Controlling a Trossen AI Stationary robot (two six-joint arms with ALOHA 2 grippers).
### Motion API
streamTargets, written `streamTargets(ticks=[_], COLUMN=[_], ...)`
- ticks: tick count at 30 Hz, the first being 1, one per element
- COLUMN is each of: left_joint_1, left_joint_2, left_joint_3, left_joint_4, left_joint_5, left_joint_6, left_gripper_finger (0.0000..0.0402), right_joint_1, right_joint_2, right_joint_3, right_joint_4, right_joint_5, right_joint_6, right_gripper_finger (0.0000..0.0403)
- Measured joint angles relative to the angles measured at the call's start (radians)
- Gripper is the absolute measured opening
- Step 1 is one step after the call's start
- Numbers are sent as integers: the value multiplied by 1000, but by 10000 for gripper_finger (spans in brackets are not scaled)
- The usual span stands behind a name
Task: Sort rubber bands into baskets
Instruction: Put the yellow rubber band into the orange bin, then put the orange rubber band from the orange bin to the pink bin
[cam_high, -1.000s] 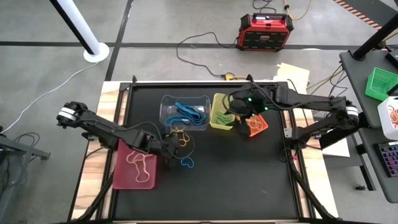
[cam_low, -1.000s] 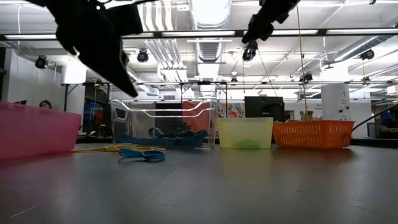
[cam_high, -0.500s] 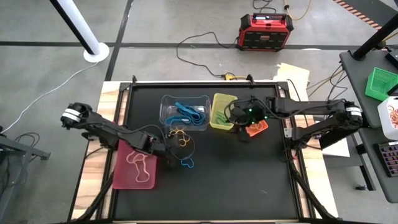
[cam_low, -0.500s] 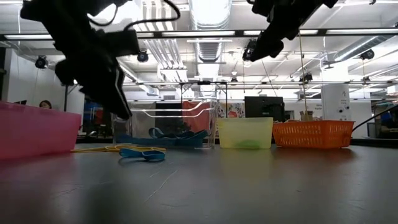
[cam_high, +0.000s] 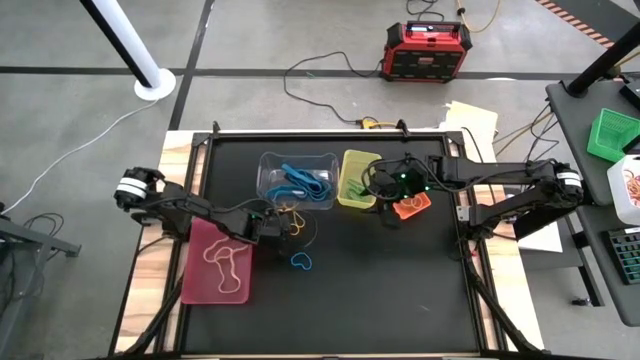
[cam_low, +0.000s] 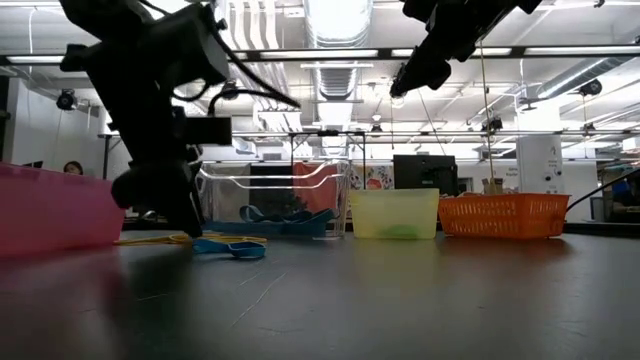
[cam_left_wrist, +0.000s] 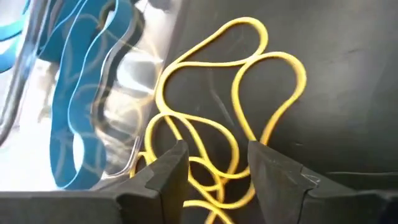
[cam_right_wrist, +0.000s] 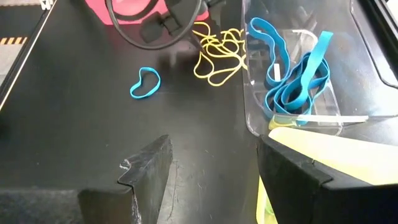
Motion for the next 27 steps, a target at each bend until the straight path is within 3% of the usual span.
streamTargets(ticks=[11, 15, 19, 27], left_joint_1=[4, 4, 3, -30], left_joint_2=[33, 31, 27, -74], left_joint_3=[-6, -6, -6, 18], left_joint_4=[11, 13, 12, 6], left_joint_5=[3, 20, 33, 111], left_joint_6=[3, 3, 2, -9], left_gripper_finger=[124, 84, 16, 1], right_joint_1=[0, 0, 0, 0], right_joint_2=[0, 0, 0, 0], right_joint_3=[-2, -2, -2, -3], right_joint_4=[20, 21, 21, 13], right_joint_5=[0, 0, 0, 0], right_joint_6=[-19, -19, -18, -16], right_gripper_finger=[224, 224, 224, 224])
